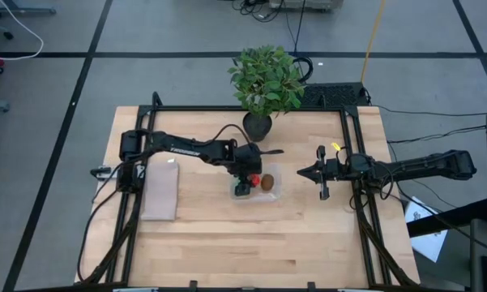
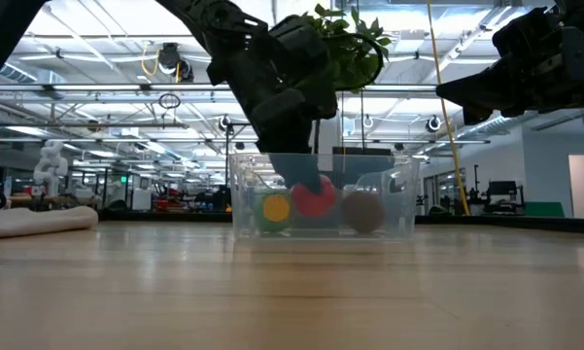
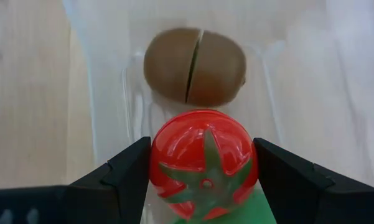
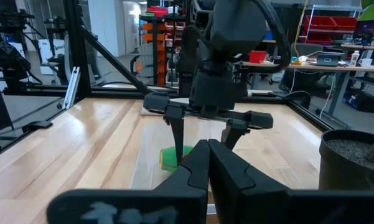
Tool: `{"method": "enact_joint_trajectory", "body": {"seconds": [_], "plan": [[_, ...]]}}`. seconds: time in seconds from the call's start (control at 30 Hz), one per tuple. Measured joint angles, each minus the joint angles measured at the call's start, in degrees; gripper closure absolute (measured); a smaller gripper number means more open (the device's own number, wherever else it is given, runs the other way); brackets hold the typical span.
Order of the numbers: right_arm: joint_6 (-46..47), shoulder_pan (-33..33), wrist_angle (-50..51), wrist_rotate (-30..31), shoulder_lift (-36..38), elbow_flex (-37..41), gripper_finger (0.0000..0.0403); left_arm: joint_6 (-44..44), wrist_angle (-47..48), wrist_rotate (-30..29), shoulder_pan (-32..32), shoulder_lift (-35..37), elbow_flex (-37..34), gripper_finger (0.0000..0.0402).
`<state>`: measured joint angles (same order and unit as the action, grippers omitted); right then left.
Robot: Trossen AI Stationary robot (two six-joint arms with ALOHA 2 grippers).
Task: Pick and placing Produce into tupperware
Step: Put the red tomato into the transparent bin
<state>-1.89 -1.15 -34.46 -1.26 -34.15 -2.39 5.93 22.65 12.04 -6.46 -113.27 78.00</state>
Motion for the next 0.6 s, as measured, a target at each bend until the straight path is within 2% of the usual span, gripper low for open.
{"method": "enact_joint_trajectory", "body": {"seconds": [0.6], "plan": [[0.2, 0.0, 0.0, 0.0, 0.0, 0.0, 0.0403, 4.2, 1.6, 0.9, -1.0, -1.5, 0.0, 0.0149]]}}
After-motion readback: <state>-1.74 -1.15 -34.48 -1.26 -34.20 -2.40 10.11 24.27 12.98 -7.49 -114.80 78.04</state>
